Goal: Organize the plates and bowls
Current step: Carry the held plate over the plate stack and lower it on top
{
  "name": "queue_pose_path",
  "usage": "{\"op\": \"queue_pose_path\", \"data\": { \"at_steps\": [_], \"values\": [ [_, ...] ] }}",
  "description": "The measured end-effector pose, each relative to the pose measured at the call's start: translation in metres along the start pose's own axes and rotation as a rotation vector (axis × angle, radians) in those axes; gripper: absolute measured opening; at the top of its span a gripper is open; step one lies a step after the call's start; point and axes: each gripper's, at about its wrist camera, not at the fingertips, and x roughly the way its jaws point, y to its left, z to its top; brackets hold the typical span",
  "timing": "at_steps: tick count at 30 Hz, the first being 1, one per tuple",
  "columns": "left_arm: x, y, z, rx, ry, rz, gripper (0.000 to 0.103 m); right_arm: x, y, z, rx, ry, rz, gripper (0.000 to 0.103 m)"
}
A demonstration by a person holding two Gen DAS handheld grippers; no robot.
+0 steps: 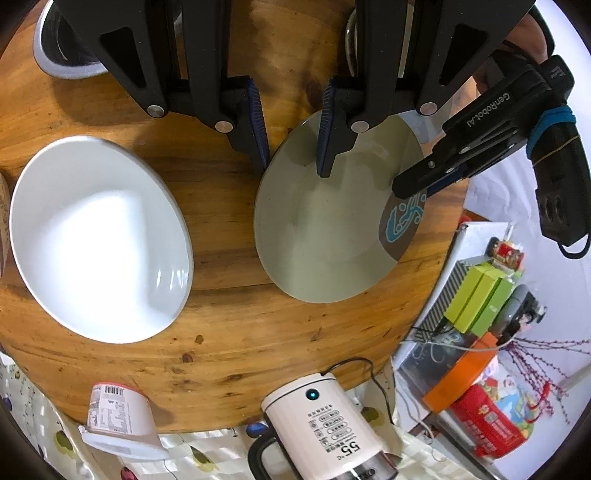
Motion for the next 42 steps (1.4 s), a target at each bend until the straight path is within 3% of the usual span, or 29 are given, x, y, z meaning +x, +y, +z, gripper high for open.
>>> {"op": "queue_pose_path", "data": {
  "at_steps": [17, 42],
  "values": [
    [-0.032, 0.005, -0.033, -0.059, -0.036, 0.015, 0.035, -0.018, 0.021, -0.020, -0.064, -0.004, 0.023, 0.025],
    [-0.075, 0.024, -0.101, -0.153, -0.089, 0.092, 0.035, -0.014, 0.059, -0.064, -0.184, 0.049, 0.063, 0.025]
  ]
}}
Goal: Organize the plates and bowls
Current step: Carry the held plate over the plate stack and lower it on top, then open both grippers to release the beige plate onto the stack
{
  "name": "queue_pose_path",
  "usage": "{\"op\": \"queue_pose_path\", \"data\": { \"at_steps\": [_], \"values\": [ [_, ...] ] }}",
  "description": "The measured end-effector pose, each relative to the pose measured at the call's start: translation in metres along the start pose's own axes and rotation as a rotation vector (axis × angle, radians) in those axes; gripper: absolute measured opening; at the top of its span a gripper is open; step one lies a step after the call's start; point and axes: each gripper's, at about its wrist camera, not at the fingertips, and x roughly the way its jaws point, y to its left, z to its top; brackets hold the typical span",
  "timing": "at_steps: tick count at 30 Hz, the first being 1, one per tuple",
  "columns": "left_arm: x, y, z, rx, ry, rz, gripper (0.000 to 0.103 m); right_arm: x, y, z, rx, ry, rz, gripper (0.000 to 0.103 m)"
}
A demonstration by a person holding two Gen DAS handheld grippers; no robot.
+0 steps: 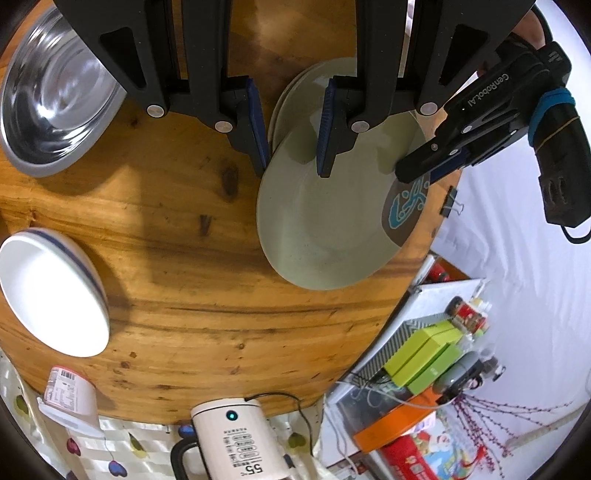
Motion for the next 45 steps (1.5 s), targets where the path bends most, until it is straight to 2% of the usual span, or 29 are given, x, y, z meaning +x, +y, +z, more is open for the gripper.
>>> {"op": "queue_pose_path", "data": {
  "at_steps": [18, 29, 37, 45],
  "values": [
    [-0.012, 0.006, -0.027, -0.037, -0.001, 0.030, 0.035, 0.006, 0.010, -0.018, -0.041, 0.038, 0.025, 0.026],
    [-0.012, 0.007, -0.033, -0.043, -0.003, 0.039, 0.035, 0.009, 0.013, -0.022, -0.069, 0.042, 0.017, 0.026],
    [-0.012, 0.008, -0.035, -0.047, -0.009, 0.058, 0.035, 0.010, 0.025, -0.028, -0.148, 0.033, -0.028, 0.029],
    [-0.012, 0.005, -0.036, -0.036, -0.014, 0.071, 0.036, 0.011, 0.028, -0.028, -0.176, 0.026, -0.064, 0.031]
  ]
}}
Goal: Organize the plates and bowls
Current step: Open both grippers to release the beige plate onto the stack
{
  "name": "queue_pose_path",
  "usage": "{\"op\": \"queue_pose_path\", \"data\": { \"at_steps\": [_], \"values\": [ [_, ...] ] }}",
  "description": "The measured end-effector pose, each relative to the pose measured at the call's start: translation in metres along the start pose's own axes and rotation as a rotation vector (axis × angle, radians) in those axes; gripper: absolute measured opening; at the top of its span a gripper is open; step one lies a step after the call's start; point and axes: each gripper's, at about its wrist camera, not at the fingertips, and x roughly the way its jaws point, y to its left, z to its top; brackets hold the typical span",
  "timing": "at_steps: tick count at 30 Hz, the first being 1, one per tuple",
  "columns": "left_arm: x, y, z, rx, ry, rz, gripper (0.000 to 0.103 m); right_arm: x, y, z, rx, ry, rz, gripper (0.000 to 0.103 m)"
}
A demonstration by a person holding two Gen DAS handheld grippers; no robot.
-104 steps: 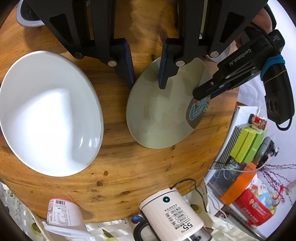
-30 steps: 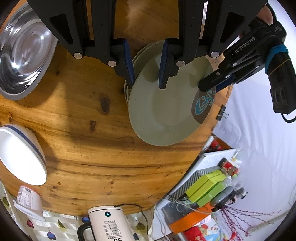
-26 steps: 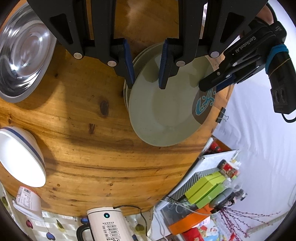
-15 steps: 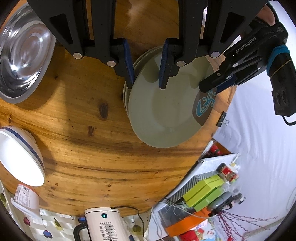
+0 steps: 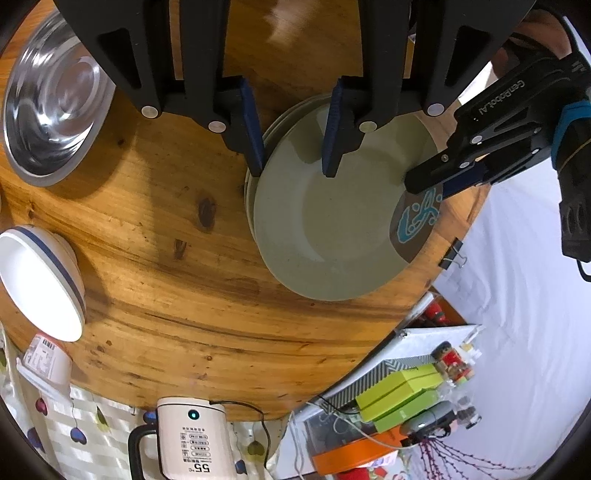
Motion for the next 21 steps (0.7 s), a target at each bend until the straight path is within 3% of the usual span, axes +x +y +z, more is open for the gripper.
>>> {"op": "queue_pose_path", "data": {
  "at_steps": [9, 21],
  "values": [
    [0.0008, -0.0043, -0.0020, 0.029, -0.004, 0.033, 0.037, -0.0018, 0.0073, -0.0018, -0.047, -0.017, -0.046, 0.032],
    [-0.0032, 0.0034, -0.0010, 0.020, -0.025, 0.045, 0.042, -0.0012, 0.0007, -0.0037, -0.026, -0.016, -0.033, 0.032]
  ]
}}
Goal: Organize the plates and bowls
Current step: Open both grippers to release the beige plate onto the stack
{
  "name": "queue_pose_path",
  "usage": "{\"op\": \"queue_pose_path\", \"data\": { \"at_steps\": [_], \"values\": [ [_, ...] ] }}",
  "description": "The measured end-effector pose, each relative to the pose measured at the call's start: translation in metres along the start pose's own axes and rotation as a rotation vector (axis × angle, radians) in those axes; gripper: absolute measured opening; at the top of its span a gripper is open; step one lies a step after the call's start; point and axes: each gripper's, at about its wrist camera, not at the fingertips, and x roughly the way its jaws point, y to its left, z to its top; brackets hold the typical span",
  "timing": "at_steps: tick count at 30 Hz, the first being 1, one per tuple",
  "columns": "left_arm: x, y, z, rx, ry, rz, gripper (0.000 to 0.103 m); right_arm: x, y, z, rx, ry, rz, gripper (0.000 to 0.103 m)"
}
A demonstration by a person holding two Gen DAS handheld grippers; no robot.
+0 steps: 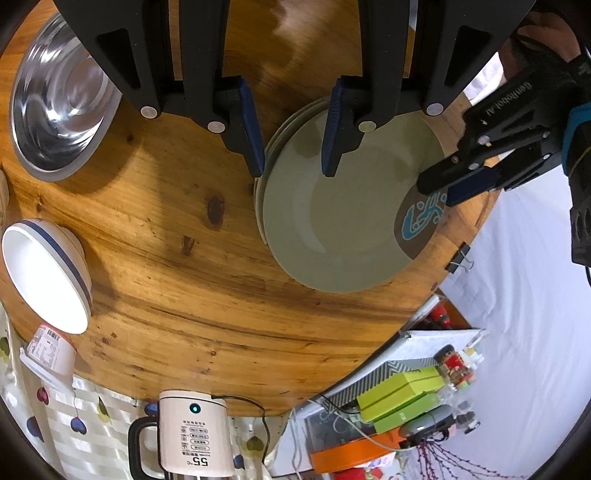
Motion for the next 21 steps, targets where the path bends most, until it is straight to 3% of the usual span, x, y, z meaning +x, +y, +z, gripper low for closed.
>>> {"op": "queue_pose_path", "data": {
  "at_steps": [21],
  "values": [
    [0.0034, -0.0046, 0.0042, 0.000, 0.000, -0.031, 0.042, -0.0064, -0.0035, -0.0015, -0.009, -0.023, 0.036, 0.029]
  ]
}}
